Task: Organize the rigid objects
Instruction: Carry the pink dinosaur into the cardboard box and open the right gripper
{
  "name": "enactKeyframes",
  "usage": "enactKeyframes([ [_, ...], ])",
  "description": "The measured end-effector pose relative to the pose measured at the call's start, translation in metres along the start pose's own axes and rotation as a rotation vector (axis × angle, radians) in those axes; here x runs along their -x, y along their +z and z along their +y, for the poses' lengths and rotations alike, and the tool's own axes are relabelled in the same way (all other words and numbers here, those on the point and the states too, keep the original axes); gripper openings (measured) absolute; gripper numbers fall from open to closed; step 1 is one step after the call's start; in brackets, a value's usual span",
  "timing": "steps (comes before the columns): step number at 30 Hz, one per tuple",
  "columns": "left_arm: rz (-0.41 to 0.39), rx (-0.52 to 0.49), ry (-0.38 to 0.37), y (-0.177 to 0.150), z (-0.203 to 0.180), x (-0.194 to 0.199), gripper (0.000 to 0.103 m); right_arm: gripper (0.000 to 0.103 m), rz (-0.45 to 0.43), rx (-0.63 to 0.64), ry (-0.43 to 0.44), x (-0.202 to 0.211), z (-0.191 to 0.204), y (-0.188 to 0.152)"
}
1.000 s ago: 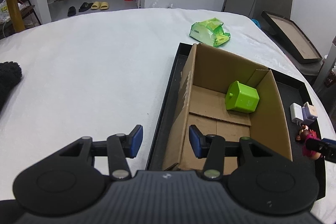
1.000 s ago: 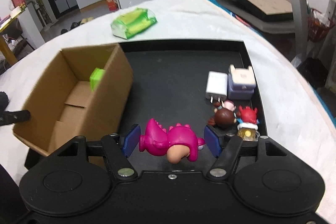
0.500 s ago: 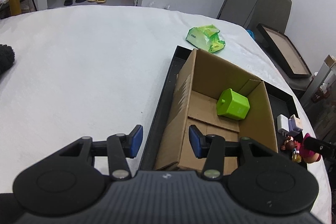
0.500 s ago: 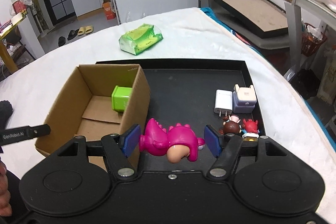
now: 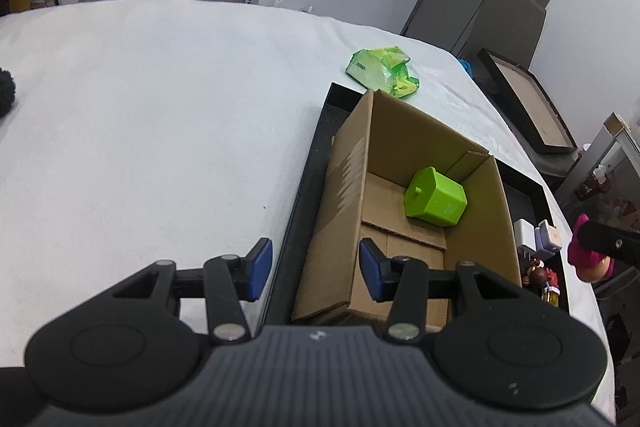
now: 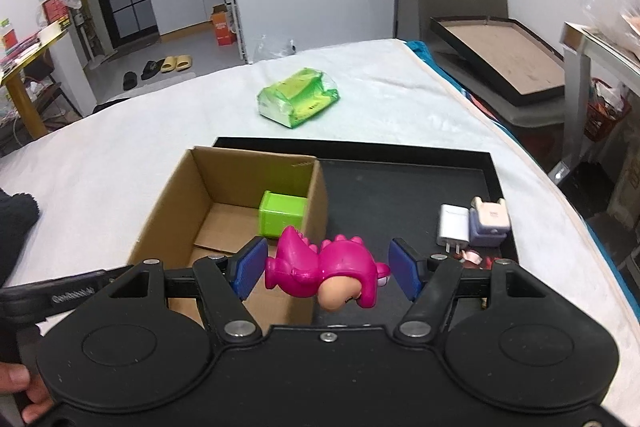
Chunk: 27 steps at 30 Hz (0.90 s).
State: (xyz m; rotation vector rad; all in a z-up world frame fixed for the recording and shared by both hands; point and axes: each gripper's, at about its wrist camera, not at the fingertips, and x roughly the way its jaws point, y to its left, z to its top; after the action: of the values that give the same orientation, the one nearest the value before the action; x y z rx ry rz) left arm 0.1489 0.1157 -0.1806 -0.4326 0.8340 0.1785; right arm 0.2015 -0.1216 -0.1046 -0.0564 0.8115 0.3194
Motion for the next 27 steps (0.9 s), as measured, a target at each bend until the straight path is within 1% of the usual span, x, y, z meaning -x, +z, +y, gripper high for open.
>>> enactKeyframes([
  [9,0.022,0.021,-0.04,0.001,0.007,-0.006,0.042,0.065,0.007,0.042,0.037,-0.011,0.03,0.011],
  [13,0.042,0.008,-0.06,0.0,0.006,-0.012,0.033,0.065,0.019,0.071,0.059,-0.02,0.046,0.015],
  [16,0.069,-0.007,-0.054,-0.002,0.005,-0.017,0.023,0.065,0.031,0.1,0.068,-0.029,0.055,0.017],
  [18,0.079,-0.009,-0.073,-0.002,0.005,-0.02,0.02,0.065,0.049,0.109,0.074,-0.037,0.06,0.019],
  [24,0.077,-0.024,-0.087,-0.004,0.006,-0.021,0.019,0.065,0.072,0.162,0.089,-0.056,0.081,0.03],
  [27,0.076,-0.019,-0.098,-0.005,0.009,-0.021,0.019,0.066,0.058,0.19,0.117,-0.062,0.093,0.039],
])
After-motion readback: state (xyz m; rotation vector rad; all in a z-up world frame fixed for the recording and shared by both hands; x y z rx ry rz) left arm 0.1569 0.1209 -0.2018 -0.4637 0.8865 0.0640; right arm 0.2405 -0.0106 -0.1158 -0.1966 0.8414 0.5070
